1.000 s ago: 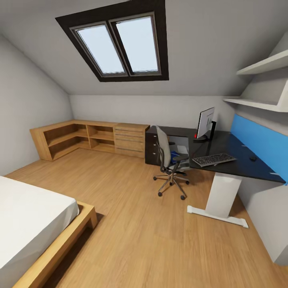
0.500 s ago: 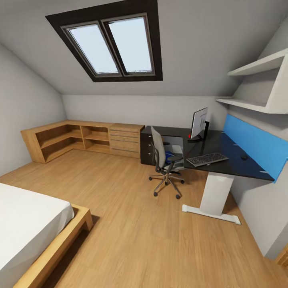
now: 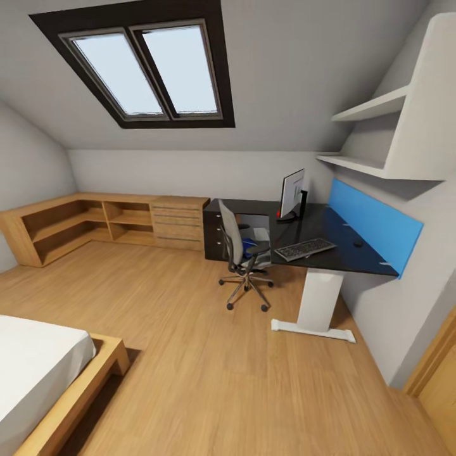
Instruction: In the bedroom, organize the workspace by keeping the computer under the desk, ensuring the monitor is on the desk, placing the keyboard on the desk next to the monitor, placing the mouse on the desk next to the keyboard, moving the folder from the swivel chair onto the desk next to the mouse, stacking the notebook on top of the folder with the pen on top of the notebook, and positioning the swivel chair next to the desk.
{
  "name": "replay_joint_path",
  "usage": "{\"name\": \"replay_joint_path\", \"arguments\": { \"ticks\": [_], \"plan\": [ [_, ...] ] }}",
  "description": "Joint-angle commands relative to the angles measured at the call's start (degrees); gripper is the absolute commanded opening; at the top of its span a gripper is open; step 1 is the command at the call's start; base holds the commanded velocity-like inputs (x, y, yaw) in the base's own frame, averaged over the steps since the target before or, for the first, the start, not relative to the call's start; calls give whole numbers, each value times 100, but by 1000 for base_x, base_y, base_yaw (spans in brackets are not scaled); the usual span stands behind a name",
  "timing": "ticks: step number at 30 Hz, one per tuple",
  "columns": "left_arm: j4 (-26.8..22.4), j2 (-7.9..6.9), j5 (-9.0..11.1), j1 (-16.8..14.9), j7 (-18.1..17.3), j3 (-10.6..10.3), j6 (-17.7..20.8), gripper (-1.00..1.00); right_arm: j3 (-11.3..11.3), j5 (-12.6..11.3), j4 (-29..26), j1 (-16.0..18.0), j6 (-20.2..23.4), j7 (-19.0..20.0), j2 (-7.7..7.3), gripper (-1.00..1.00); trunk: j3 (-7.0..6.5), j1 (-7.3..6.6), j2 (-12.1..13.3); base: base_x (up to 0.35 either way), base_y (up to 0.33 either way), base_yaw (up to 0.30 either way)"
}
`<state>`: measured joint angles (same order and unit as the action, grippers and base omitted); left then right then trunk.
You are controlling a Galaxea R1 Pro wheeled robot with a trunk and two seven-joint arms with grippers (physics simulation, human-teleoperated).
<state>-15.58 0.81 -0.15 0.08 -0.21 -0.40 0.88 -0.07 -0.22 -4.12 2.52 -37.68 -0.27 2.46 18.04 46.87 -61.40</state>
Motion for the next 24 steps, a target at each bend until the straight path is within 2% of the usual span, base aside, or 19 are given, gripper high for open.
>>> {"name": "replay_joint_path", "arguments": {
  "ticks": [1,5,7,8,9,13,19,21,24],
  "plan": [
    [-22,-4,0,1,-1,-4,-1,100,-2,-4,-84,3,-24,-2,1,100,-12,-23,38,0,0,-250],
    [-58,-15,4,1,-1,-4,-221,100,3,-2,-501,6,-39,6,1,100,-47,-66,118,0,0,-253],
    [-64,-19,5,1,0,2,-481,100,8,-1,-697,6,-43,14,-1,100,-47,-66,118,0,0,-255],
    [-60,-37,5,1,13,25,-946,100,13,17,-933,9,-50,22,-3,100,-47,-66,118,0,0,-260],
    [-57,-47,5,1,25,34,-1189,100,14,19,-1043,10,-52,24,-5,100,-47,-66,118,0,0,-261],
    [-32,-84,6,1,49,46,-1786,100,18,43,-1250,11,-67,21,-20,100,-44,-66,118,0,0,-236],
    [-22,-128,21,1,55,76,-1963,100,17,61,-1303,11,-71,21,-33,100,-30,-66,118,138,0,-138],
    [-23,-148,73,1,55,163,-1979,100,16,57,-1303,11,-68,24,-36,100,-28,-66,118,267,0,-128],
    [-24,-162,209,1,50,406,-2054,100,16,57,-1293,11,-66,26,-35,100,-27,-66,118,296,0,-177]
  ]
}}
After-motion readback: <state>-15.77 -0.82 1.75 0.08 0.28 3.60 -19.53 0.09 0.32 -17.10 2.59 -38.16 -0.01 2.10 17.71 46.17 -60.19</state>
